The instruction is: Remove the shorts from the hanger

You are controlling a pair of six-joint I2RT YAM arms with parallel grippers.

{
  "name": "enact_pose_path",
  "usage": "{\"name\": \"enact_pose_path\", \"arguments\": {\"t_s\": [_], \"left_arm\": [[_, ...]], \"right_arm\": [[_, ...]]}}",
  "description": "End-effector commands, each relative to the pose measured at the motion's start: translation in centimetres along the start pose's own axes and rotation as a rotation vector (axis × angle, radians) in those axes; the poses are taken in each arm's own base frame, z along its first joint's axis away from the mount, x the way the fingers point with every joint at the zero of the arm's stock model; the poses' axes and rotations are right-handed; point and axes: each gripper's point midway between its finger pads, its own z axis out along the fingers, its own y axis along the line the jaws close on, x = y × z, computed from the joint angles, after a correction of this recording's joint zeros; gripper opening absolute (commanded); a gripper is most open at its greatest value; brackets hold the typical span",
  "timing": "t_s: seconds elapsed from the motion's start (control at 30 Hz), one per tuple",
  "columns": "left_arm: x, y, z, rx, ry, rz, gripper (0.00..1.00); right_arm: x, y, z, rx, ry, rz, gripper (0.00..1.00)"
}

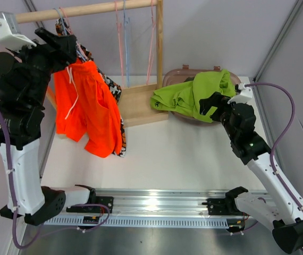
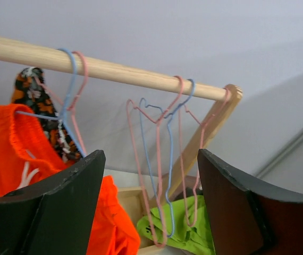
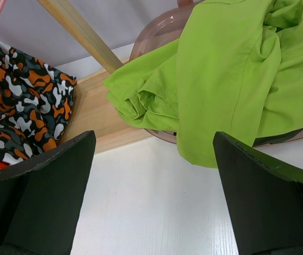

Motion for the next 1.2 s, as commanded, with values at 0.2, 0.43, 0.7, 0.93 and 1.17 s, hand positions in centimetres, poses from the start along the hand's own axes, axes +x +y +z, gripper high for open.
{"name": "enact_pose_path", "arguments": {"t_s": [0.2, 0.43, 0.7, 0.93, 1.17], "left_arm": [[8.7, 7.7, 4.1, -0.194, 0.187, -0.023, 0.71], [9.1, 9.1, 5.8, -0.184, 0.163, -0.027, 0.67], [10.2, 8.6, 7.4, -0.135, 0.181, -0.070, 0.65], [11.0, 9.6, 8.4, -0.134, 0.189, -0.108, 0.63], [11.5, 9.8, 9.1, -0.132, 0.197, -0.127, 0.60]], "right_arm": [[0.4, -0.5, -1.0, 0.014, 0.007, -0.015, 0.99], [0.8, -1.2, -1.3, 0.036, 0.013, -0.032, 0.99], [1.4, -1.1, -0.7, 0.031, 0.027, -0.024, 0.99], [1.7, -1.3, -0.6, 0.038, 0.030, -0.030, 0.99], [1.9, -1.4, -0.6, 0.042, 0.032, -0.028, 0.99]]}}
